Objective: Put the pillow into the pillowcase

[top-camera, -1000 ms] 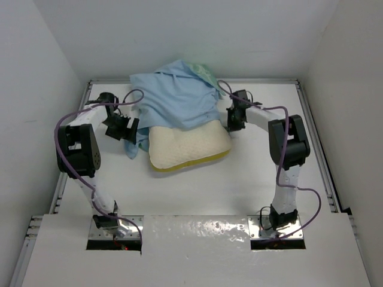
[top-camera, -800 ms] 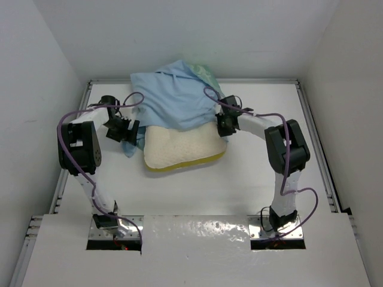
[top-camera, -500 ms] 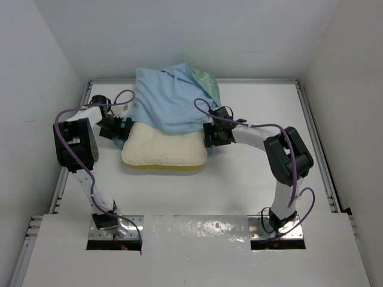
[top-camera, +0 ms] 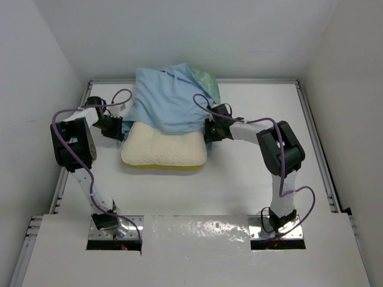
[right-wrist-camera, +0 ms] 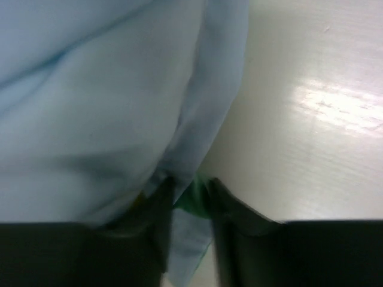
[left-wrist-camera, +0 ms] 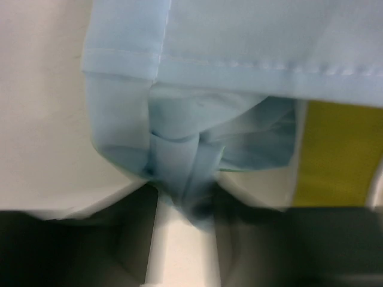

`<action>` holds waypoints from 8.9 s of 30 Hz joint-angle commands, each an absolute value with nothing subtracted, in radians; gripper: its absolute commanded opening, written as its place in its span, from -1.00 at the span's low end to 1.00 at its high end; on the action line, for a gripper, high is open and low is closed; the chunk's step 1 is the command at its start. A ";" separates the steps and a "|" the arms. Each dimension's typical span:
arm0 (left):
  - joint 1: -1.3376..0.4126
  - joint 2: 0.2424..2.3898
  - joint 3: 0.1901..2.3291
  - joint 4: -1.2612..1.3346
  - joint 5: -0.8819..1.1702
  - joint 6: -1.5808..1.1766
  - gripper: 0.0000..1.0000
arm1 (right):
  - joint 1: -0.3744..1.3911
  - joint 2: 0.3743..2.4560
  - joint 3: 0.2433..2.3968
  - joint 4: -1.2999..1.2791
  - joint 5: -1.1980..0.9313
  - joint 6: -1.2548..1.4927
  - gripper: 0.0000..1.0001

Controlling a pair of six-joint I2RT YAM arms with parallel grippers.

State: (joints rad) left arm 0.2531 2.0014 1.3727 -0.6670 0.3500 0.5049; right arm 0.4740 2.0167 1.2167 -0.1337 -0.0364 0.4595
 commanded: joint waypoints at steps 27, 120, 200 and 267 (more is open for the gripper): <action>0.347 1.770 2.305 0.078 1.186 -0.617 -1.00 | 0.212 1.420 1.725 0.052 -0.469 0.796 -1.00; -0.065 1.950 2.112 -1.234 0.742 1.102 0.99 | 0.643 1.506 1.786 0.210 0.109 0.006 -1.00; -0.184 1.445 1.767 -1.117 0.265 0.884 0.47 | 0.333 0.819 0.818 -0.271 0.152 0.308 -0.76; -0.689 2.004 1.755 -0.597 -0.318 0.387 -1.00 | 0.449 1.251 0.551 0.327 0.017 0.796 -0.20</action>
